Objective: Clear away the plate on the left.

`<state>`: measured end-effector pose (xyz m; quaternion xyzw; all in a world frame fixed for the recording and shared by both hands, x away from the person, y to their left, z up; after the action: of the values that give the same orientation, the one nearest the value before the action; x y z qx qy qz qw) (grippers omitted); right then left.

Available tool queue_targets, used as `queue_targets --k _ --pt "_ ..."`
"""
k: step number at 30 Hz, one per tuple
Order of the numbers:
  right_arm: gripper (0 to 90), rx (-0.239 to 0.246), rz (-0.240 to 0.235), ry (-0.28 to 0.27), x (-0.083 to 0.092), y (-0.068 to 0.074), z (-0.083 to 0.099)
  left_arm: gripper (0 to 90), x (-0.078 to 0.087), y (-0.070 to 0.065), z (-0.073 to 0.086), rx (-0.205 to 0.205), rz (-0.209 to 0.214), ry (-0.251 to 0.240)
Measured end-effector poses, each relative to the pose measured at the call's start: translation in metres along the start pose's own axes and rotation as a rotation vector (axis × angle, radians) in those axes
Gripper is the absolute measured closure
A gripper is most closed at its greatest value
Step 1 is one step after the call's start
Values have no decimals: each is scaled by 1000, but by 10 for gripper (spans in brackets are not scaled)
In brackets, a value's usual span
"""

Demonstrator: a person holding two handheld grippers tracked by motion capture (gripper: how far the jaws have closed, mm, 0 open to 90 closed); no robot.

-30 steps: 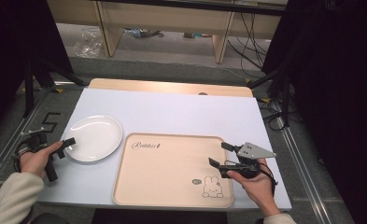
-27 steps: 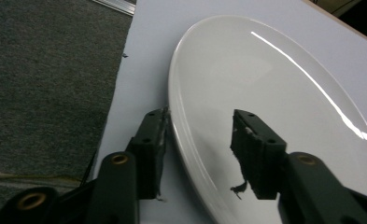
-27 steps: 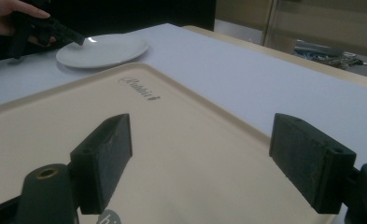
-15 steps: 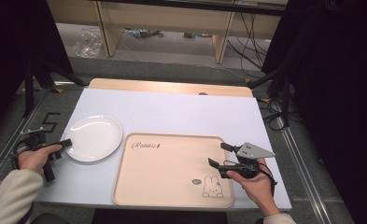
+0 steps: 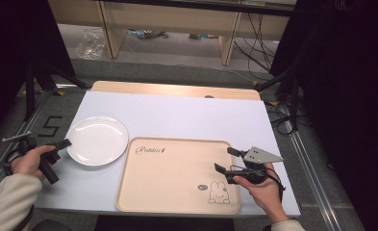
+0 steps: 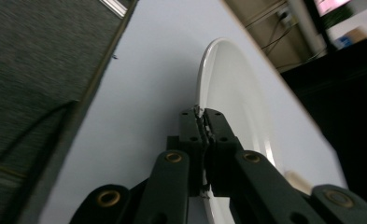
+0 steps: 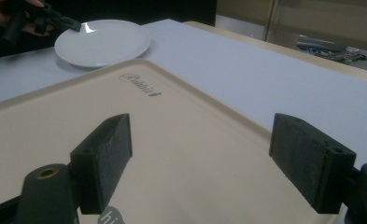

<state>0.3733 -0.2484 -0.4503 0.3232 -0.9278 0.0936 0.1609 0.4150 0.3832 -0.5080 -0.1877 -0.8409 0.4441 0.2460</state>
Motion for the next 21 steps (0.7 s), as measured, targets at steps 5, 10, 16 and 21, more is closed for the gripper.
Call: queue_targets --k 5,10,16,21 --pt "221 -2 2 -4 0 0 0 871 1 4 1 68 32 -16" --pt "221 -6 -1 0 -1 0 0 870 2 4 1 57 37 -14" --pt "221 -3 1 -3 0 0 0 866 3 0 0 68 31 -23" --pt "221 -8 -3 0 0 0 0 864 4 0 -1 77 75 -42"
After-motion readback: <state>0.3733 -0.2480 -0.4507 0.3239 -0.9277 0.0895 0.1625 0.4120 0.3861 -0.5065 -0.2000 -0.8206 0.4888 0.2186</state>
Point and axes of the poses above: each handheld gripper's, and its own axes: x roughly backward along the jaws, z roughly out of its underside, y roughly to its left, the point moved 2 cm from there along -x, roughly forward along the jaws, and after that the axes turned 12 degrees about z, right-handed, at the moved point
